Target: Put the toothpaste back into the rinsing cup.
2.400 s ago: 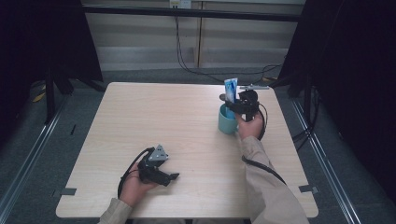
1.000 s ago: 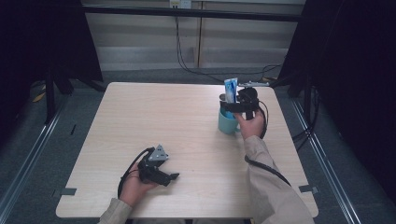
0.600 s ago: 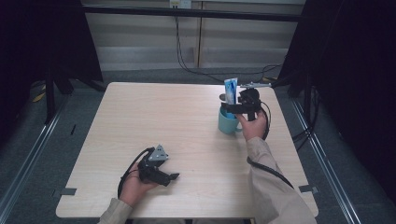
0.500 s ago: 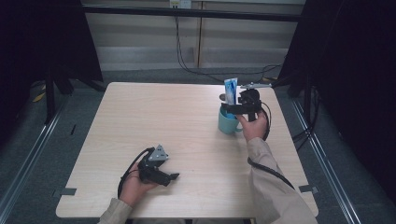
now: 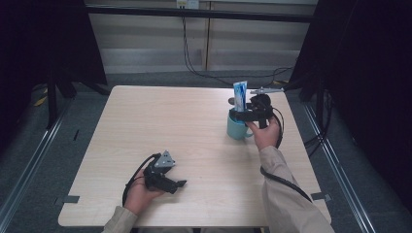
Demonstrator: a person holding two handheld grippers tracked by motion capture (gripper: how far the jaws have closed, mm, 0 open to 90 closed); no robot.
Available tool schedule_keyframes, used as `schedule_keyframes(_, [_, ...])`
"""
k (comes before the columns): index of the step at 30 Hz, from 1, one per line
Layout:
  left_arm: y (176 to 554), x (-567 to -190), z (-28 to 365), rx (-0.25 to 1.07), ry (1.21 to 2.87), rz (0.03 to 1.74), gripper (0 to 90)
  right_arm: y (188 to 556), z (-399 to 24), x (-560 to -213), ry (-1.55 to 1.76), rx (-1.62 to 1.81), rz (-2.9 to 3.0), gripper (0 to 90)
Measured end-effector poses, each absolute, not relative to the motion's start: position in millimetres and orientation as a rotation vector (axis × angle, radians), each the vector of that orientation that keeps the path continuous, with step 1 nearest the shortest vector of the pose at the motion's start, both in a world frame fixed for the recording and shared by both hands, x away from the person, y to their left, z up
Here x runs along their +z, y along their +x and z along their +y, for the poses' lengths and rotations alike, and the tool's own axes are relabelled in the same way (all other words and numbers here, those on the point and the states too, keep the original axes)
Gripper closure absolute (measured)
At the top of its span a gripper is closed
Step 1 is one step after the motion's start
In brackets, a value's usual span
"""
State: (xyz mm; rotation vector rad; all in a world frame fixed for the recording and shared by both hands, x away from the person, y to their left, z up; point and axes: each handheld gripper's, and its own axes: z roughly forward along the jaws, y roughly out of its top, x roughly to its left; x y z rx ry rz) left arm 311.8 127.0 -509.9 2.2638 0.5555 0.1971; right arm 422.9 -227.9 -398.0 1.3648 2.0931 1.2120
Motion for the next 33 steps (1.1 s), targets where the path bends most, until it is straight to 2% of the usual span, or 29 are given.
schedule_keyframes(33, [312.2, -509.4, 127.6, 0.199, 2.277, 0.545, 14.0, 397.9, -227.4, -394.5, 1.314, 1.264, 2.181, 16.5])
